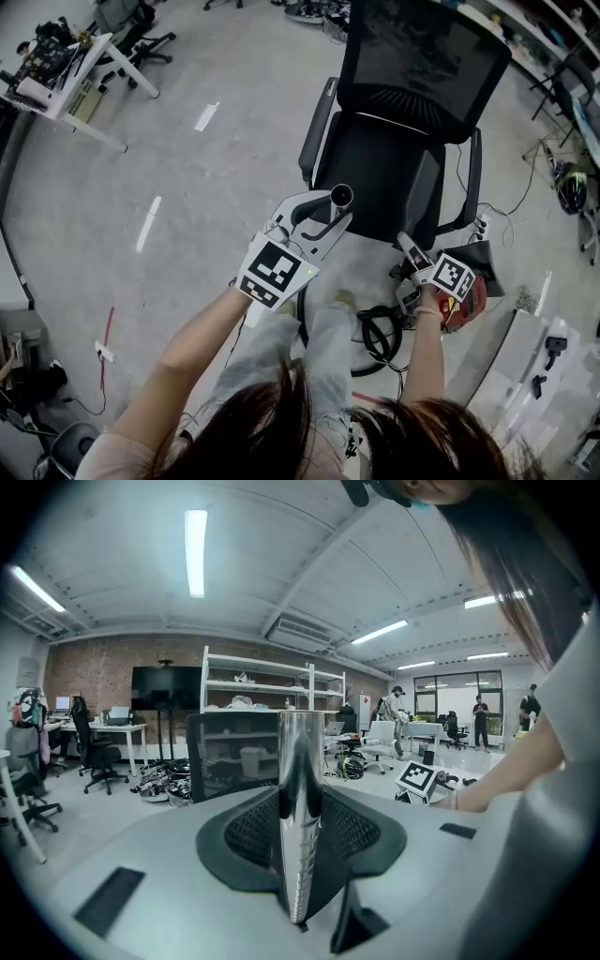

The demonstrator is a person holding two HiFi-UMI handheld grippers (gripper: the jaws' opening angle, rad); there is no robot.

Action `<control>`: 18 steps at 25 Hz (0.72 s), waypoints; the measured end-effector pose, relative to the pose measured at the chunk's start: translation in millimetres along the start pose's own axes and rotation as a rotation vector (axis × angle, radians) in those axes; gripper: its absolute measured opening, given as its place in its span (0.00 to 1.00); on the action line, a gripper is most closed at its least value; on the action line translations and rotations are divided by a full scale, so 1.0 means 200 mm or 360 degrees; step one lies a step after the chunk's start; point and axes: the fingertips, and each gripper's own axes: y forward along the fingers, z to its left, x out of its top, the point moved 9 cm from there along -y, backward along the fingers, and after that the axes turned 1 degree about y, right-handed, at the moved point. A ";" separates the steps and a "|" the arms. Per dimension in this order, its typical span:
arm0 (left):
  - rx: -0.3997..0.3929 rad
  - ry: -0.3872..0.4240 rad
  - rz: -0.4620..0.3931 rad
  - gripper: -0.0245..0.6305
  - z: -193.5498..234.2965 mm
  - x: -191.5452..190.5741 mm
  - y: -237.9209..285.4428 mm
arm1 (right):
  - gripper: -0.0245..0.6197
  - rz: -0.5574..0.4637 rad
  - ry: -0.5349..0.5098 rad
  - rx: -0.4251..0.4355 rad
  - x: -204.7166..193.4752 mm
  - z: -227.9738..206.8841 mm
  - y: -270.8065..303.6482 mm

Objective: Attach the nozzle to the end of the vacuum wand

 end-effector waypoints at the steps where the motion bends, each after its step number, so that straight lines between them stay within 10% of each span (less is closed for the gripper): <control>1: -0.0011 0.0001 0.0001 0.26 0.01 0.00 -0.01 | 0.30 -0.0014 0.0000 0.0001 0.00 0.03 0.00; 18: -0.0172 0.0031 0.0000 0.26 0.08 -0.02 -0.16 | 0.30 -0.0267 -0.0077 0.0054 -0.18 0.46 -0.08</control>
